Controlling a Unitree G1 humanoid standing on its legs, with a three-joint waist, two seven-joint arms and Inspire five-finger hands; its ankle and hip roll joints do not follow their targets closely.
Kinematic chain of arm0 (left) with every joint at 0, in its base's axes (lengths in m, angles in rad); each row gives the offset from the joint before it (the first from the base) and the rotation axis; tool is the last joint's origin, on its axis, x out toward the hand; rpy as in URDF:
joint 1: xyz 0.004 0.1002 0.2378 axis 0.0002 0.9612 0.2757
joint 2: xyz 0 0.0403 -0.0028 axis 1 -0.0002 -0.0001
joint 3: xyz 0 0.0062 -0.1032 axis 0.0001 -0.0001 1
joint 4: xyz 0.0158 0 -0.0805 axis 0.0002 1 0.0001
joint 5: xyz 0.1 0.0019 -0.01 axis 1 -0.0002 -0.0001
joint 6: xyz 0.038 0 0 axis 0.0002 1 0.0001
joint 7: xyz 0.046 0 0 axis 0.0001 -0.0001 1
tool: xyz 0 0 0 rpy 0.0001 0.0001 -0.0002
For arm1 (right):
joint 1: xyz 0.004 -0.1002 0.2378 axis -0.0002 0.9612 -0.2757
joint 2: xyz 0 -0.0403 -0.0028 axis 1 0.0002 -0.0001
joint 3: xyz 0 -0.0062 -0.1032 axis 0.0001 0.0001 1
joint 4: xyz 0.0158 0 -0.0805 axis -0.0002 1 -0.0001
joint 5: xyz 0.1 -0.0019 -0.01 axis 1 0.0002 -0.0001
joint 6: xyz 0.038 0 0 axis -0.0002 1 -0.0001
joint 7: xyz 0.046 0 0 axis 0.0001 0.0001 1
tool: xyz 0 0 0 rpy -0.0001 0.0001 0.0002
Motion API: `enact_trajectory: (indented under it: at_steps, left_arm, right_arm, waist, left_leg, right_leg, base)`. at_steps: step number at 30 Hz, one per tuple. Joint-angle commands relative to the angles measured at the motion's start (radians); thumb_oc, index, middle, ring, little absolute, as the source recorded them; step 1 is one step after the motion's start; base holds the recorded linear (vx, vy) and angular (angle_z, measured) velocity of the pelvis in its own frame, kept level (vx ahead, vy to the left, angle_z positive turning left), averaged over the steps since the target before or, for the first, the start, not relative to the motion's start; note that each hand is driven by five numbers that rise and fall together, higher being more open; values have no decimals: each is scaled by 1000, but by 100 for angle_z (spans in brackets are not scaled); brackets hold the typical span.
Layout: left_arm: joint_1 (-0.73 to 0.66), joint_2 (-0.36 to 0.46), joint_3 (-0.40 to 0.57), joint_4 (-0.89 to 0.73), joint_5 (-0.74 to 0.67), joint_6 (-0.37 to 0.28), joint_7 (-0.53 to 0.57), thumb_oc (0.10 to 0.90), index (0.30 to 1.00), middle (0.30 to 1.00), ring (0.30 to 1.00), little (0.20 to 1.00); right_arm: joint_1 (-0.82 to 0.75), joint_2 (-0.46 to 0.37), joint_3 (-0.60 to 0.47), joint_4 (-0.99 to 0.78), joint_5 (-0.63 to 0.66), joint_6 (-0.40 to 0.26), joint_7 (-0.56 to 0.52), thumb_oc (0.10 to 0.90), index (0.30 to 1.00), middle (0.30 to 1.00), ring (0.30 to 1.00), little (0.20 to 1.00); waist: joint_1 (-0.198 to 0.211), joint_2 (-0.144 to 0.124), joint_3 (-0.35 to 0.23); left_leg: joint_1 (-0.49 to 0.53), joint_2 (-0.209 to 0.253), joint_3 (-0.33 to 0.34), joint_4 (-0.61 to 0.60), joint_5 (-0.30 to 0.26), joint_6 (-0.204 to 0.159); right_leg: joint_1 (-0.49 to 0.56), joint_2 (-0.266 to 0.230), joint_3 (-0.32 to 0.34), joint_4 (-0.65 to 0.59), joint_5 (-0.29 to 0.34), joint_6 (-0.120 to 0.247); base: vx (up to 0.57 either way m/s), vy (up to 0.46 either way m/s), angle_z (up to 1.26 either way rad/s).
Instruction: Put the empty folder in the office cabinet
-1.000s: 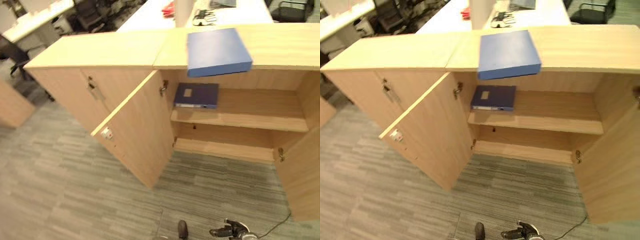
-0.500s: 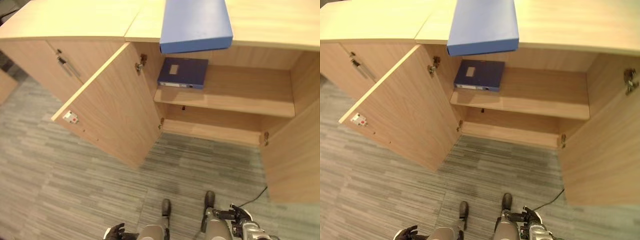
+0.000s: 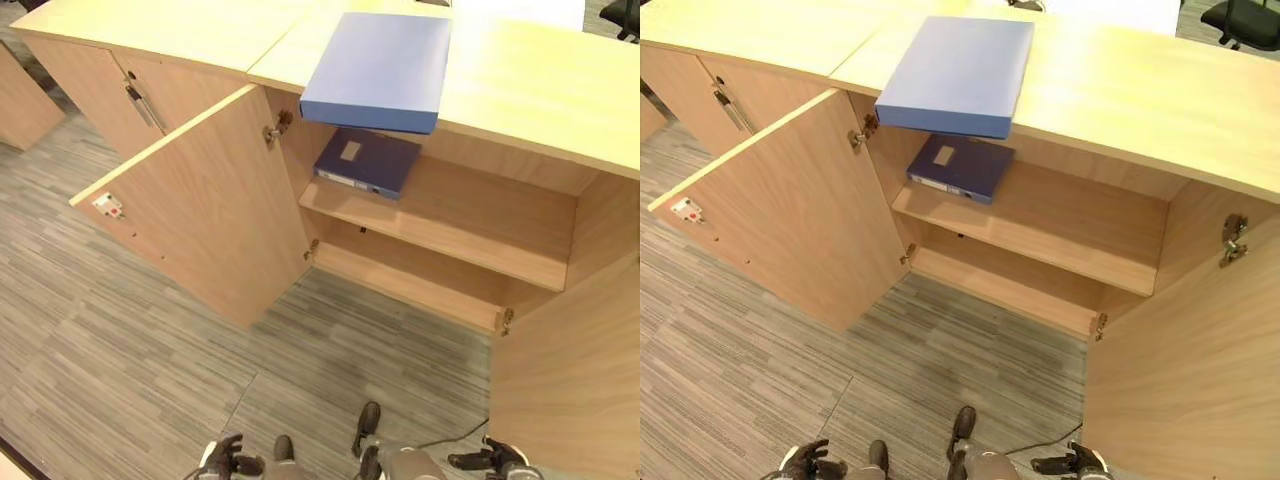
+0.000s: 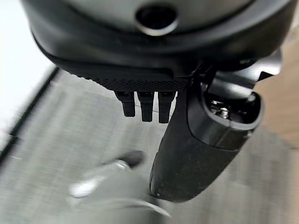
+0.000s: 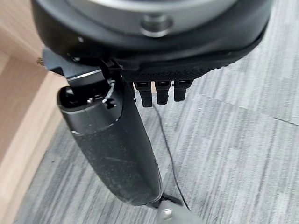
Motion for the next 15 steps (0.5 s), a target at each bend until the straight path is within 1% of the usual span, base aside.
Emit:
enact_trajectory:
  at_steps: [1, 2, 3, 4, 5, 6, 7, 8, 10, 11, 12, 13, 15]
  left_arm:
    - [-24, -9, -4, -82, -46, -48, -7, 800, 900, 900, 900, 900]
    - [-19, -7, 2, -131, -89, -53, -23, 800, 900, 900, 900, 900]
    - [-12, -10, 7, -165, -134, -58, -40, 800, 900, 900, 900, 900]
    - [-3, -7, 7, -195, -160, -60, -54, 800, 900, 900, 900, 900]
    - [15, -4, 10, -246, -197, -62, -68, 800, 900, 900, 900, 900]
    - [39, 2, 24, -320, -266, -61, -88, 800, 900, 900, 900, 900]
    - [39, 2, 24, -320, -266, -61, -88, 800, 900, 900, 900, 900]
    - [50, -2, 34, -343, -303, -65, -91, 800, 900, 900, 900, 900]
    - [66, -4, 47, -399, -356, -65, -97, 800, 900, 900, 900, 900]
    - [78, -8, 51, -415, -364, -66, -94, 800, 900, 900, 900, 900]
    - [103, -4, 60, -480, -352, -62, -78, 800, 900, 900, 900, 900]
    - [104, -4, 60, -481, -352, -62, -78, 800, 900, 900, 900, 900]
    - [116, 13, 68, -536, -339, -63, -59, 800, 900, 900, 900, 900]
  right_arm:
    - [-2, -44, -13, 15, 21, -15, -11, 800, 900, 900, 900, 900]
    - [-2, -40, -5, 18, 10, -10, -7, 800, 900, 900, 900, 900]
    - [-2, -37, 7, 24, -8, -5, -1, 800, 900, 900, 900, 900]
    - [0, -36, 14, 27, -21, -2, 3, 800, 900, 900, 900, 900]
    - [4, -36, 18, 31, -35, -1, 8, 800, 900, 900, 900, 900]
    - [-5, -38, 24, 35, -55, 4, 9, 800, 900, 900, 900, 900]
    - [-5, -37, 24, 35, -55, 4, 9, 800, 900, 900, 900, 900]
    - [-10, -36, 28, 35, -61, 6, 9, 800, 900, 900, 900, 900]
    - [-21, -38, 37, 30, -70, 9, 14, 800, 900, 900, 900, 900]
    - [-21, -38, 37, 30, -77, 11, 15, 800, 900, 900, 900, 900]
    - [-9, -38, 28, 16, -86, 9, 13, 800, 900, 900, 900, 900]
    - [-8, -38, 28, 16, -86, 9, 13, 800, 900, 900, 900, 900]
    - [3, -33, 22, 6, -90, 15, 14, 800, 900, 900, 900, 900]
  waist:
    - [7, 16, 21]
    - [25, -7, 37]
    - [41, -12, 43]
    - [50, -11, 45]
    - [61, -4, 44]
    - [84, 6, 40]
    - [83, 6, 38]
    - [95, 5, 38]
    - [111, 13, 26]
    - [116, 19, 18]
    - [122, 28, -12]
    - [123, 28, -12]
    - [117, 29, -34]
  left_leg:
    - [-9, -50, -79, 168, -141, 16]
    - [-103, -140, -112, 185, -215, 41]
    - [-136, -155, -130, 146, -202, 37]
    - [-132, -152, -143, 92, -179, 33]
    - [-140, -141, -171, 7, -117, 24]
    - [-164, -115, -217, -140, -40, 20]
    - [-165, -115, -218, -144, -36, 20]
    - [-174, -117, -248, -183, -26, 22]
    - [-179, -131, -307, -228, -3, 16]
    - [-161, -126, -325, -252, 1, 12]
    - [-95, -128, -349, -281, 13, 5]
    - [-94, -128, -348, -281, 12, 5]
    - [-57, -141, -345, -281, 3, 8]
  right_leg:
    - [93, -50, 97, 8, -17, 59]
    - [113, -65, 100, 5, -11, 68]
    - [126, -66, 102, -1, -7, 75]
    - [136, -61, 107, -2, -6, 78]
    - [150, -48, 111, -6, -7, 82]
    - [171, -28, 129, -9, -13, 86]
    - [169, -29, 127, -9, -13, 86]
    - [181, -20, 144, -11, -18, 88]
    - [187, -7, 175, -8, -25, 87]
    - [192, 1, 189, -9, -30, 87]
    - [206, 0, 210, -5, -32, 90]
    - [207, 0, 211, -5, -32, 89]
    - [216, -16, 218, 1, -35, 97]
  base:
    - [20, -76, -26]
    - [50, -80, -22]
    - [87, -30, -4]
    - [119, 29, 13]
    - [217, 73, -37]
    - [177, 63, -77]
    - [190, 67, -74]
    - [117, 60, -21]
    - [164, 111, -27]
    - [238, 251, -95]
    - [185, 210, -94]
    - [175, 214, -79]
    - [114, 155, -41]
